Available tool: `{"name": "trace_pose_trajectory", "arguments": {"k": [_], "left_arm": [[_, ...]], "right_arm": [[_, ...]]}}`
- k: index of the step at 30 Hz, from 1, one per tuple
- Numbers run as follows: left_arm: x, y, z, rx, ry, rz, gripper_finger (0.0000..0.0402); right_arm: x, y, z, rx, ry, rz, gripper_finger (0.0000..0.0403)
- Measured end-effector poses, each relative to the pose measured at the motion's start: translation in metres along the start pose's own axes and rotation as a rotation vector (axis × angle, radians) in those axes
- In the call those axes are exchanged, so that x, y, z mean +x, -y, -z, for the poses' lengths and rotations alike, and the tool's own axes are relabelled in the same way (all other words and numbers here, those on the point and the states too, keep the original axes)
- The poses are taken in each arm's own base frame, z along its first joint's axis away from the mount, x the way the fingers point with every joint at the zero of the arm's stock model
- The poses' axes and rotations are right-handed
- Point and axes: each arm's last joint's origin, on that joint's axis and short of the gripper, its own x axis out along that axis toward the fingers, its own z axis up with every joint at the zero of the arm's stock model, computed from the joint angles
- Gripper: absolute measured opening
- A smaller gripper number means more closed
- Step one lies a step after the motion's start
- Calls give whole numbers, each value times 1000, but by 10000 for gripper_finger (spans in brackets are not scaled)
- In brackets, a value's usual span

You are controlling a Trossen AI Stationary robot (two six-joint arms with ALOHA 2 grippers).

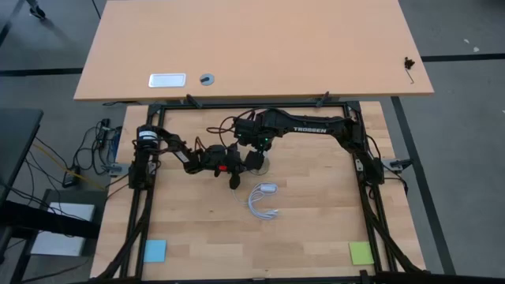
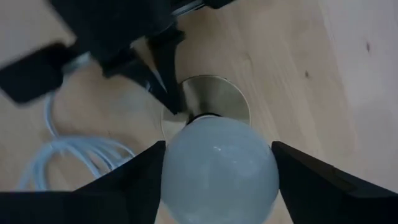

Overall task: Screw lightbulb
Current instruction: Remove the white lightbulb from the golden lamp

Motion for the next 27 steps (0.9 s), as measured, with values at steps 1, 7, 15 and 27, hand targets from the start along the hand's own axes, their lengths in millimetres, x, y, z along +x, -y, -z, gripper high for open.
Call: {"name": "trace_pose_trajectory", "arguments": {"k": [1, 7, 15, 27], "left_arm": [[0, 0, 0, 0, 0, 0, 0], [-1, 0, 1, 0, -2, -1, 0], [-1, 0, 1, -1, -3, 2, 0], [-1, 5, -1, 13, 30, 24, 0]], "right_arm": [[0, 0, 0, -47, -2, 0, 272], [0, -1, 1, -397, -3, -1, 264], [-1, -17, 5, -797, -5, 50, 287], [-35, -31, 4, -667, 69, 66, 308]]}}
